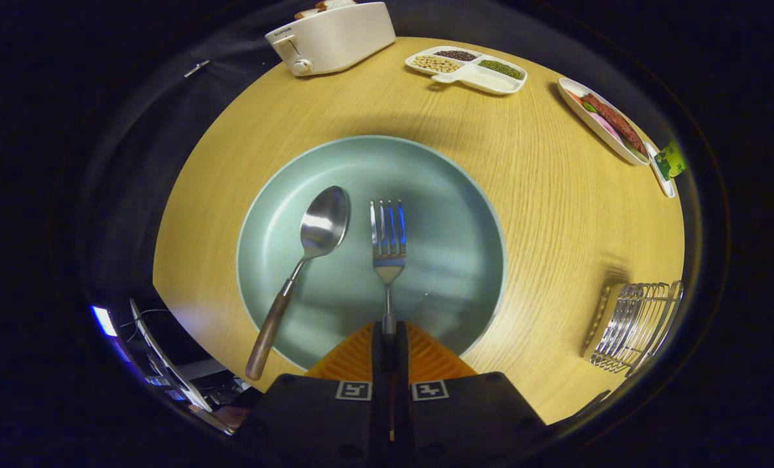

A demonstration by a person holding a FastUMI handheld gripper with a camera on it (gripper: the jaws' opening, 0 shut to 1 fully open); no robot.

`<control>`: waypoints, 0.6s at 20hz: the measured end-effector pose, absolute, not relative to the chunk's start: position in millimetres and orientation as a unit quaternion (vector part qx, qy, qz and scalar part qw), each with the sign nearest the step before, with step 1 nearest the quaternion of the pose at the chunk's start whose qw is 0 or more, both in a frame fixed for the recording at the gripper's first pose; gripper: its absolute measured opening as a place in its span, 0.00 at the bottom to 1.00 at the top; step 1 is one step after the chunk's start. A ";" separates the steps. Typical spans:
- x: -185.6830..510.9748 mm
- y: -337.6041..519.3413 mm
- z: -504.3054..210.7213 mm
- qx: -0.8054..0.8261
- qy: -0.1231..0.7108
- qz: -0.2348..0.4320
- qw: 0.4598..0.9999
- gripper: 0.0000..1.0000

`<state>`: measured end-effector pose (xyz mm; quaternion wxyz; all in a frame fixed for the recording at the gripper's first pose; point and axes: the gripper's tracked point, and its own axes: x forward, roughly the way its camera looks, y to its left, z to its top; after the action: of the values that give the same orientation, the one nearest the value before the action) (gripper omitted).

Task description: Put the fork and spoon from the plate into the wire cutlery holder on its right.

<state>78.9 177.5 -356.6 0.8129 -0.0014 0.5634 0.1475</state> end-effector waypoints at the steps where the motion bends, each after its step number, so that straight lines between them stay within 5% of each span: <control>1: 79.3 175.0 -354.9 0.003 0.565 0.146 0.812 0.08; 12: 52.1 88.7 -254.9 0.047 0.537 0.176 0.824 0.07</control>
<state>52.1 88.7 -254.9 0.8238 0.0467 0.5369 0.1756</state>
